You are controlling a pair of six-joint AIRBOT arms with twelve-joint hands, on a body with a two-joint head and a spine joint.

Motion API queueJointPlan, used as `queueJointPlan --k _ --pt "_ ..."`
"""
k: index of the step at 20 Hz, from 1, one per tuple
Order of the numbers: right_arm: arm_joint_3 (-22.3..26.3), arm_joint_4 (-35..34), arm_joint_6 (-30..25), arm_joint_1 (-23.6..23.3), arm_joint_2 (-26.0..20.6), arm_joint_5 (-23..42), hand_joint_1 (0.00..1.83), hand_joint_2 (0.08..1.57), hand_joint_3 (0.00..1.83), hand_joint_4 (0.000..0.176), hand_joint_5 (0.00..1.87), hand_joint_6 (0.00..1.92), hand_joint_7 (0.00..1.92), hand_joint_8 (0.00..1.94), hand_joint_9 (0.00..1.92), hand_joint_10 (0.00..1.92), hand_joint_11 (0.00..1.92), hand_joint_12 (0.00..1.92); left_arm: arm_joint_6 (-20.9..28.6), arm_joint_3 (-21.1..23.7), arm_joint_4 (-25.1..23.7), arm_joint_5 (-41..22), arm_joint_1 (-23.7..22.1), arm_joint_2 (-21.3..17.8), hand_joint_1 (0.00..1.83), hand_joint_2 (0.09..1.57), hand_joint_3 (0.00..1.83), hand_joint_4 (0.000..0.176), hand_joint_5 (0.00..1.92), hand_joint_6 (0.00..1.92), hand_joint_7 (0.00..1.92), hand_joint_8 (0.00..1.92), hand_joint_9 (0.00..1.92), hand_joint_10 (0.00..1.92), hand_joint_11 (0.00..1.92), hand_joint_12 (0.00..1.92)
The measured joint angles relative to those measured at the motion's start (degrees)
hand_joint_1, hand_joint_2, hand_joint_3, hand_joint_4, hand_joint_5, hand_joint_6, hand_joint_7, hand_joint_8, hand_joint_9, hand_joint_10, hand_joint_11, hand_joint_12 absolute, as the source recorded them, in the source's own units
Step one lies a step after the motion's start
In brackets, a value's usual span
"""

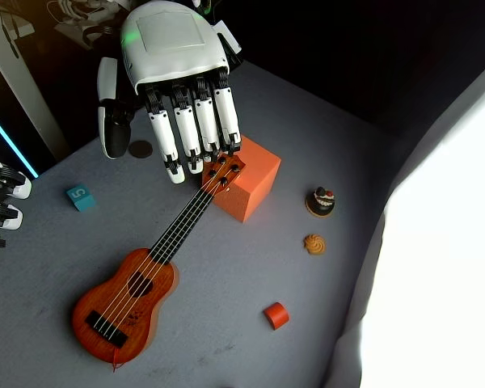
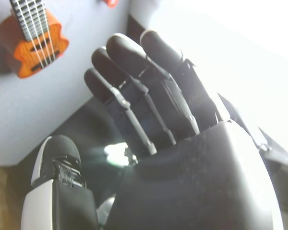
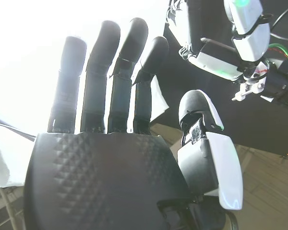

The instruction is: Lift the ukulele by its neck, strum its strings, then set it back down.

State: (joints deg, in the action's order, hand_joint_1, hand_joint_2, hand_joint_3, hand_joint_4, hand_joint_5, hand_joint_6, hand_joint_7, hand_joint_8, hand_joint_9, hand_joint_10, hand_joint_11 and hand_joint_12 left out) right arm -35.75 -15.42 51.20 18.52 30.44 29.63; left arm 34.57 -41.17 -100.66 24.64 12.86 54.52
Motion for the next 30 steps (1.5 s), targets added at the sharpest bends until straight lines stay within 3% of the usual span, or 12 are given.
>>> queueJointPlan --k 1,2,6,9,14,17,19,20,23,26,29,30 --pt "0.0 0.0 0.0 0.0 0.0 -0.09 0.0 1.17 0.22 0.0 0.0 0.0 0.01 0.0 0.0 0.0 0.0 0.0 0.17 0.0 0.02 0.07 0.0 0.0 0.0 1.21 0.12 0.022 0.07 0.05 0.11 0.04 0.15 0.08 0.0 0.73" --pt "0.0 0.0 0.0 0.04 0.0 -0.48 0.0 1.28 0.06 0.0 0.01 0.01 0.03 0.0 0.0 0.0 0.0 0.0 0.22 -0.02 0.57 0.22 0.0 0.0 0.02 1.26 0.01 0.004 0.07 0.0 0.13 0.0 0.19 0.01 0.0 0.79" --pt "0.0 -0.04 0.0 0.22 -0.02 -0.02 0.0 1.29 0.04 0.0 0.1 0.05 0.1 0.02 0.01 0.01 0.0 0.0 0.26 -0.31 1.2 1.99 0.35 0.5 0.01 1.26 0.0 0.03 0.09 0.01 0.16 0.0 0.2 0.0 0.0 0.8" --pt "0.0 0.0 -0.02 0.22 0.0 -0.26 0.0 1.29 0.04 0.0 0.08 0.04 0.12 0.03 0.07 0.03 0.0 0.0 0.24 -0.52 2.14 4.5 1.73 1.73 0.0 1.28 0.01 0.009 0.07 0.0 0.15 0.0 0.19 0.0 0.0 0.72" --pt "-0.24 -1.99 3.13 0.63 0.0 0.87 0.02 1.31 0.0 0.0 0.18 0.04 0.16 0.0 0.09 0.03 0.0 0.12 -7.21 -1.31 10.84 11.02 2.32 6.62 0.01 1.27 0.0 0.03 0.09 0.0 0.19 0.01 0.22 0.01 0.0 0.77" --pt "-1.53 -4.39 1.57 0.63 0.0 0.79 0.01 1.31 0.0 0.0 0.13 0.01 0.14 0.0 0.09 0.02 0.0 0.01 -9.42 -2.27 13.92 14.38 2.69 9.86 0.03 1.28 0.0 0.024 0.09 0.0 0.17 0.0 0.16 0.0 0.0 0.72" --pt "-2.1 -4.52 1.46 0.63 -0.13 -0.74 0.0 1.29 0.01 0.0 0.12 0.0 0.14 0.0 0.12 0.02 0.01 0.19 -9.44 -3.21 14.62 16.33 3.54 11.89 0.01 1.27 0.0 0.026 0.07 0.0 0.18 0.0 0.19 0.01 0.0 0.75" --pt "-2.14 -4.31 1.46 0.63 -0.13 -1.77 0.0 1.29 0.01 0.0 0.13 0.0 0.14 0.0 0.14 0.03 0.0 0.34 -9.44 -3.74 14.8 17.07 3.89 12.68 0.09 1.26 0.0 0.027 0.03 0.0 0.15 0.0 0.17 0.0 0.0 0.71" --pt "-2.38 -2.82 4.2 0.24 -0.07 -4.44 0.02 1.3 0.0 0.0 0.12 0.0 0.12 0.0 0.12 0.01 0.0 0.39 -9.46 -6.16 15.08 19.65 4.68 15.04 0.61 1.13 0.0 0.015 0.0 0.0 0.05 0.0 0.17 0.0 0.0 0.77" --pt "-2.97 -3.02 4.17 -0.2 -0.09 -3.3 0.03 1.3 0.0 0.0 0.09 0.0 0.12 0.0 0.08 0.01 0.0 0.38 -13.81 -8.68 18.21 22.51 4.81 17.18 0.81 1.08 0.0 0.015 0.0 0.0 0.0 0.0 0.05 0.0 0.0 0.52" --pt "-2.91 -2.95 4.17 -0.2 -0.07 -3.32 0.0 1.26 0.0 0.0 0.12 0.01 0.13 0.0 0.11 0.02 0.0 0.35 -14.03 -10.38 18.05 23.76 5.38 18.91 0.96 1.05 0.0 0.024 0.0 0.0 0.0 0.0 0.0 0.0 0.0 0.31" --pt "-2.91 -2.91 4.2 -0.2 -0.07 -3.3 0.0 1.27 0.0 0.0 0.13 0.01 0.11 0.0 0.07 0.01 0.0 0.29 -13.99 -10.62 18.12 24.13 5.53 19.3 0.95 1.07 0.0 0.014 0.0 0.0 0.0 0.0 0.0 0.0 0.0 0.23"
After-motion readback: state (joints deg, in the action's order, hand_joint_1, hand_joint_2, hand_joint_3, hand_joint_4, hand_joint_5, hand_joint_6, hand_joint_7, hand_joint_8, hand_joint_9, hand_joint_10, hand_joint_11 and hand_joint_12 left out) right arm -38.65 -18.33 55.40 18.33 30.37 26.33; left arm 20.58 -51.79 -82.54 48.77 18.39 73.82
